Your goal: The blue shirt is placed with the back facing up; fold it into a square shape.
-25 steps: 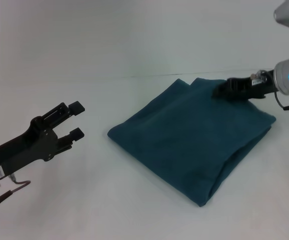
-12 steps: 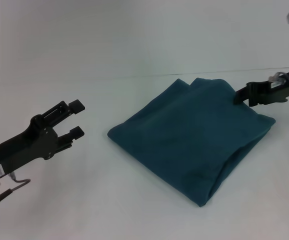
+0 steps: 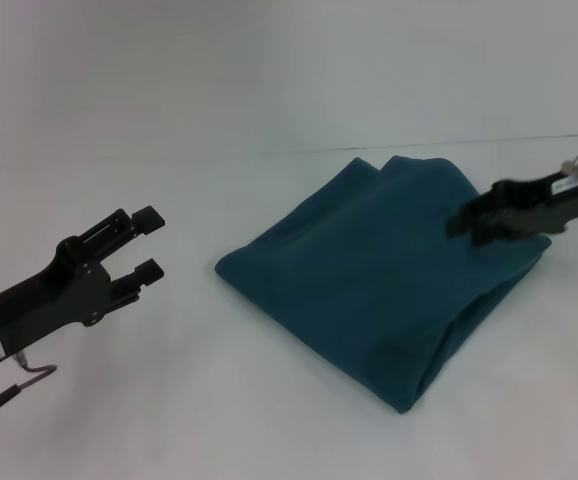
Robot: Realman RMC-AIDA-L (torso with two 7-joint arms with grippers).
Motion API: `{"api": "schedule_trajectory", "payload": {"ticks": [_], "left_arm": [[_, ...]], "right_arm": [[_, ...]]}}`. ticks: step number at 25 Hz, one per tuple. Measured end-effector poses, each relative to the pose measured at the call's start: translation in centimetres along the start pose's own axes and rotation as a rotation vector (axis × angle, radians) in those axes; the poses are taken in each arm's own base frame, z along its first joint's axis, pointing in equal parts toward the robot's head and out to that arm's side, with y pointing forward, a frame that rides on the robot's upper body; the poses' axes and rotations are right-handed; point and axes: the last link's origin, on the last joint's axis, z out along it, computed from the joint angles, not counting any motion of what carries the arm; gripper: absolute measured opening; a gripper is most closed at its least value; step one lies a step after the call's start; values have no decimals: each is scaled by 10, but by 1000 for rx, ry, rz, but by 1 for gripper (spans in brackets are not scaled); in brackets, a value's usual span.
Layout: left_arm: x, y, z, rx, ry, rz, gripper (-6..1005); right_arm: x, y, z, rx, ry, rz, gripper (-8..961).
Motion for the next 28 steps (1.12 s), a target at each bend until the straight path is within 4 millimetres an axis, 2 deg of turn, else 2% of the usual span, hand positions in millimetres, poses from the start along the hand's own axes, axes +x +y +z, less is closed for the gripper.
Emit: {"api": "schedule_trajectory", "payload": {"ticks": [6,11,21,24,28], "left_arm": [[1,1,1,0,-1,3,920],[1,1,1,1,1,3,920],[1,2,4,-2,-6,7,920],[1,2,5,3,-17,8,920],[-5,2,11,34,-92,5,920]], "right_arm": [[16,2,20,-54,55,24,484],[22,-4,23,-30,88,33,484],[14,-37,6,156,52,58,483],[6,-38,-1,187,33,35,483],[-10,-34,-23,214,-35,-13,483]]}}
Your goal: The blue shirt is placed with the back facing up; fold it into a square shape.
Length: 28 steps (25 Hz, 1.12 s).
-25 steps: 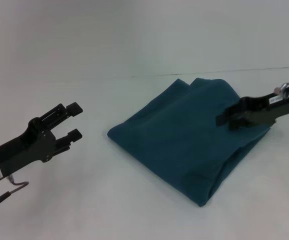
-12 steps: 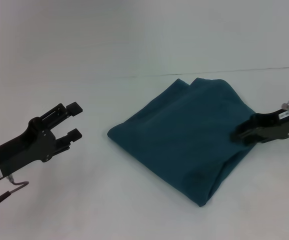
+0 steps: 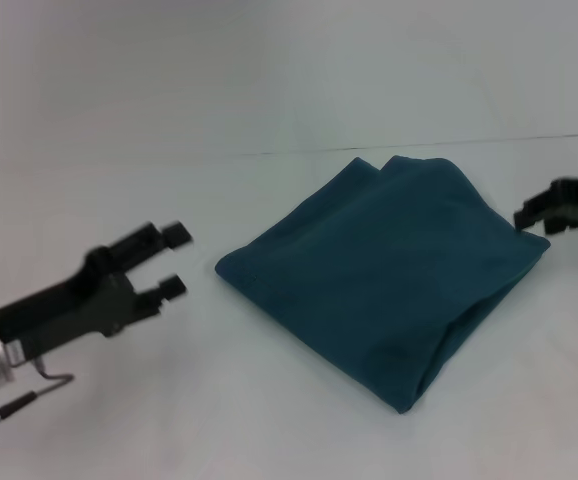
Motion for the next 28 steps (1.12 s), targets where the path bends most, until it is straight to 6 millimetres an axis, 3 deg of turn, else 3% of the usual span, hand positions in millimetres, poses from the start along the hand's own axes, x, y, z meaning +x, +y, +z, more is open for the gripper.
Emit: {"api": "schedule_trajectory", "payload": {"ticks": [6,12,28], "left_arm": [[-24,0,45,62,-155,-27,920],[-40,-1,90,127,-245,-55,919],[-82,-20,92,219,-388,-178,919]], "right_arm": [[-20,-3,-26,14,-60,4,483],[-27,2,-33,5,-60,-3,483],[-31,0,-37,14,-68,-5,482]]}}
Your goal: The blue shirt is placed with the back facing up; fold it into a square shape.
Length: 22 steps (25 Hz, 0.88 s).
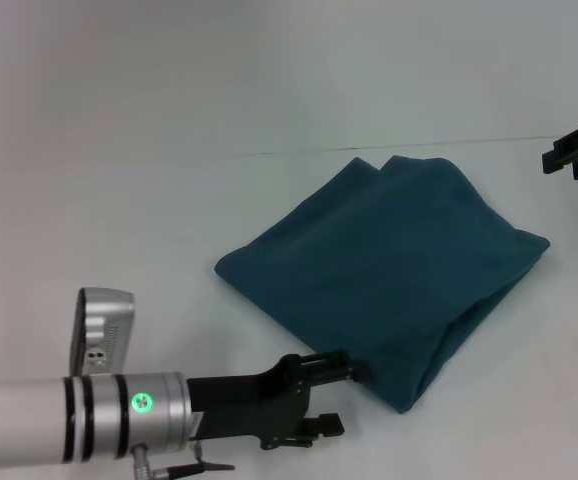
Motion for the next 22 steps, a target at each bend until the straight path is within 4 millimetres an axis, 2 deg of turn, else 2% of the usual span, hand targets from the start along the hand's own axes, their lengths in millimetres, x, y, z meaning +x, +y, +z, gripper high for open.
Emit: {"api": "schedule_trajectory", "payload": {"ticks": [8,22], "left_arm": [[7,10,17,46,-9,25,920],[30,19,32,133,75,86,920]], "right_arm": [[-1,1,0,0,-4,-11,480],[-1,3,5,-2,-5,-12,476]]}}
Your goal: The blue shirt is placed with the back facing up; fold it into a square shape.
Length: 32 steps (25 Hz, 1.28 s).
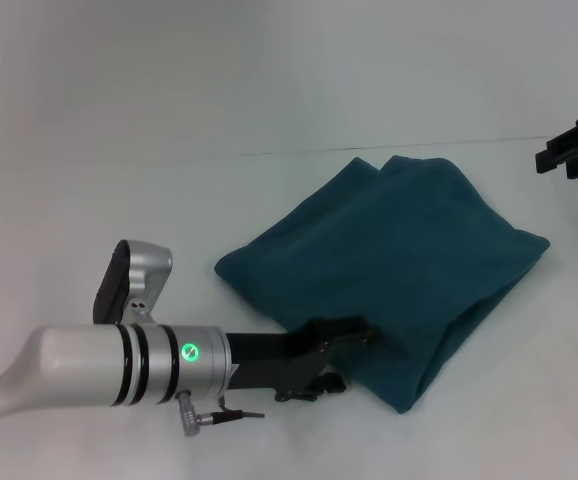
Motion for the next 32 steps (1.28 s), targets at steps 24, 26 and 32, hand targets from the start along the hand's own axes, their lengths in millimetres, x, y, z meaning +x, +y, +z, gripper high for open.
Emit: {"api": "schedule_trajectory", "payload": {"ticks": [24,26,32], "left_arm": [[11,18,15,61,9,106,759],[11,18,15,62,9,107,725],[12,17,15,64,12,107,518]], "right_arm": [[0,2,1,-11,-5,5,470],[0,2,1,-11,-5,5,469],[0,2,1,-10,-5,4,468]]}}
